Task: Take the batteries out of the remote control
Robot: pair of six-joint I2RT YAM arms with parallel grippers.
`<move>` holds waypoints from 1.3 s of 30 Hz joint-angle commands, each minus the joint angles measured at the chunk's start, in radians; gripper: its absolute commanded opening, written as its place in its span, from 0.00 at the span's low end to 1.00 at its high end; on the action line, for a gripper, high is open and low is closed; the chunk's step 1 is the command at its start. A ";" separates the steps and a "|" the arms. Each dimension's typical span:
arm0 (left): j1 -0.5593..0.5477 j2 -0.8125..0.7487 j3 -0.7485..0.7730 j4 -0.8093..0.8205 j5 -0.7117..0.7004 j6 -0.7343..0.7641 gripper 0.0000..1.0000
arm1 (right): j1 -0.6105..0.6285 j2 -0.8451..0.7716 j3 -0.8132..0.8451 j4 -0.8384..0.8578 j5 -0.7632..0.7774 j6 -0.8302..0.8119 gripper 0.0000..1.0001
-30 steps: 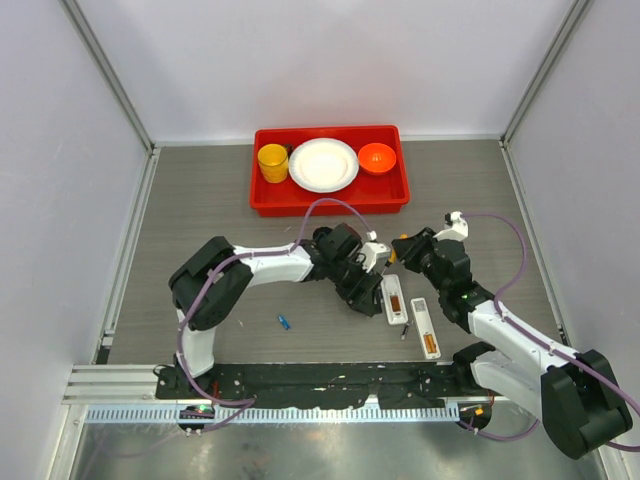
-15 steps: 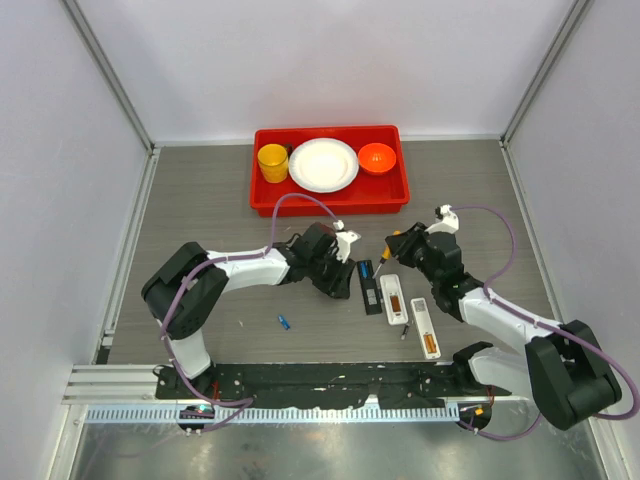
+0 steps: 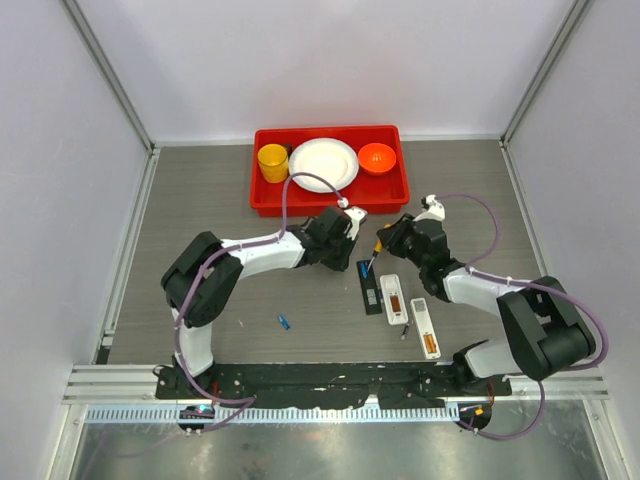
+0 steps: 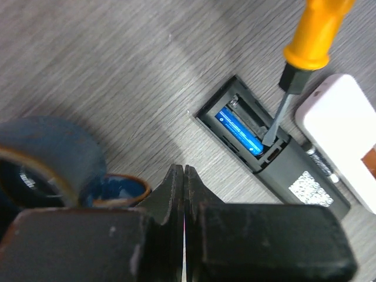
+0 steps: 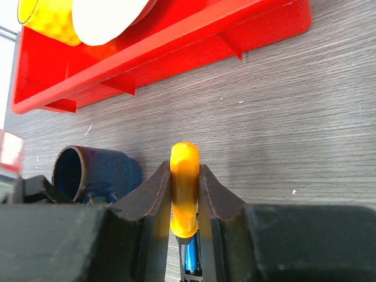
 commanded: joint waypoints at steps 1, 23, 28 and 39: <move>-0.002 0.045 0.009 0.020 0.043 -0.013 0.00 | -0.003 0.015 0.033 0.055 0.028 -0.030 0.01; -0.013 0.104 0.006 0.063 0.195 -0.030 0.00 | -0.002 0.155 0.023 0.172 0.054 0.056 0.01; -0.013 0.118 0.020 0.052 0.193 -0.031 0.00 | -0.003 0.187 0.020 0.206 0.004 0.099 0.01; -0.013 0.153 0.053 0.012 0.178 -0.034 0.00 | -0.002 0.218 -0.023 0.296 -0.134 0.237 0.01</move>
